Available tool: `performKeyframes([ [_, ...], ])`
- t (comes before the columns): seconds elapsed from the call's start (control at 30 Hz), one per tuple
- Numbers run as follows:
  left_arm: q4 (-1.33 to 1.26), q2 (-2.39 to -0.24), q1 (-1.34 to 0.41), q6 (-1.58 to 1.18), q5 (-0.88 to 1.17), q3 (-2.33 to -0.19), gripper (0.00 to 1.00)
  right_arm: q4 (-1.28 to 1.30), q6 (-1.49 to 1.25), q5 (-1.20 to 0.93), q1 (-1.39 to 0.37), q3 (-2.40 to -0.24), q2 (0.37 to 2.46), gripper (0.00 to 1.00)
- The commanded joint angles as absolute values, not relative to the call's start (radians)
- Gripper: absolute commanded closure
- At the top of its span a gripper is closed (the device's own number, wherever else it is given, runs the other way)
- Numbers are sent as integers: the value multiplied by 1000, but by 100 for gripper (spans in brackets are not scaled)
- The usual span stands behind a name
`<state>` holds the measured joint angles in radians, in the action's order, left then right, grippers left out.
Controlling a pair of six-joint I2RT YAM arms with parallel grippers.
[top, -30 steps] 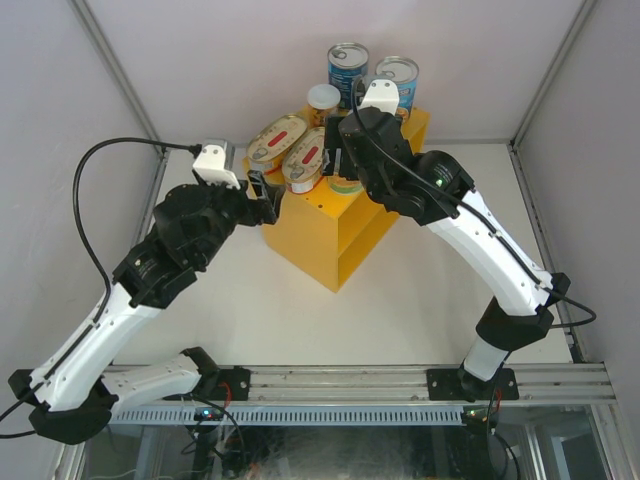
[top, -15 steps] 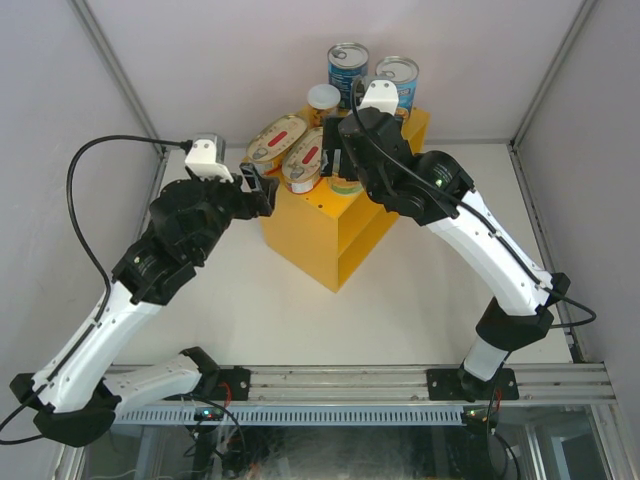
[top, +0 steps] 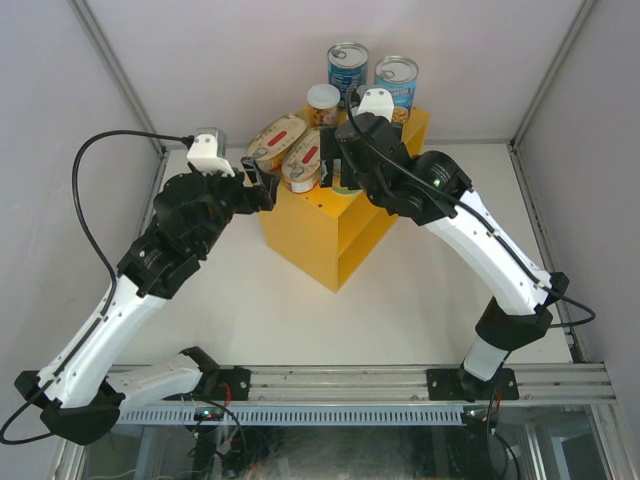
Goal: Place and organize the canned foods onto the counter
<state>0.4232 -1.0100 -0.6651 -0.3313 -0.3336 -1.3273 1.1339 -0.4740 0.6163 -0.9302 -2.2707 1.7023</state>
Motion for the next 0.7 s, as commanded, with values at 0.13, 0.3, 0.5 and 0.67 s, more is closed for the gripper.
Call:
performKeyframes([
  [0.13,362,-996,-657,-353,-321,-1310,21,1133,-442,614,-927,-2278,1685,14],
  [0.3,368,-986,-657,-351,-328,-1309,21,1114,-424,611,-932,-2289,1677,14],
  [0.5,371,-972,-657,-351,-336,-1302,20,1105,-411,616,-946,-2301,1671,12],
  [0.67,378,-967,-655,-350,-337,-1305,20,1081,-388,637,-972,-2302,1659,12],
])
